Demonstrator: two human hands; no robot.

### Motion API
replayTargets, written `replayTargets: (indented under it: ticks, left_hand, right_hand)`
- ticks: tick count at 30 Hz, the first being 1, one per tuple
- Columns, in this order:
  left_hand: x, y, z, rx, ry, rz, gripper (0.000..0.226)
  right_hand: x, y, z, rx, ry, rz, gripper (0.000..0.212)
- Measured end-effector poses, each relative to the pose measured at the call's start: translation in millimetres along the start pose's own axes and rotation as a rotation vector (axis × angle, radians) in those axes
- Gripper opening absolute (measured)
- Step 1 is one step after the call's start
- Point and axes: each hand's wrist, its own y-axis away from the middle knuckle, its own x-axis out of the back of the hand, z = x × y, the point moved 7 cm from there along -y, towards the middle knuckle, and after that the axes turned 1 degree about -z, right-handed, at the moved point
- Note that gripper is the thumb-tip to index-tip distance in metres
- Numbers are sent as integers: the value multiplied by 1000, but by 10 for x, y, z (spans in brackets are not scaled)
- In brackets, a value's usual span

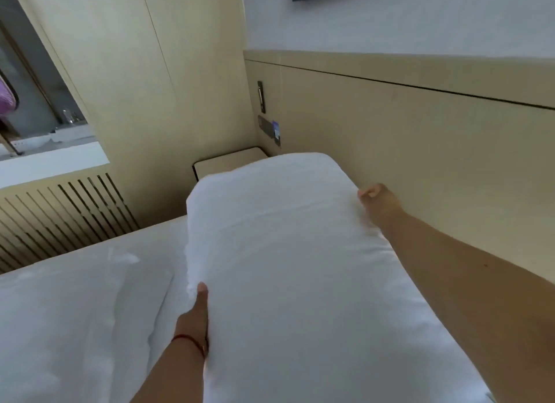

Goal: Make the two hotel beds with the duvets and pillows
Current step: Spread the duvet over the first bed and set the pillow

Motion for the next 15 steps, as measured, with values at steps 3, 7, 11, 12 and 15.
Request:
replayTargets:
  ticks: [3,7,11,12,15]
  left_hand:
    - [-405,-21,-609,181,93,-84,76]
    - [-637,-43,-879,145,102,-160,67]
    - [-510,-427,-1334,129,136,-48,109]
    - [-505,-341,-1246,90,150,-51,99]
    - [-651,-67,-844,-6,170,-172,68]
  right_hand:
    - [-502,56,421,58,215,-171,42]
    - [-1040,367,992,78,347,-418,59]
    - [-1302,517,1119,210,588,-461,65]
    - [-1363,537,1135,229,602,-466,66]
    - [-1505,589,1225,242,618,-488,65]
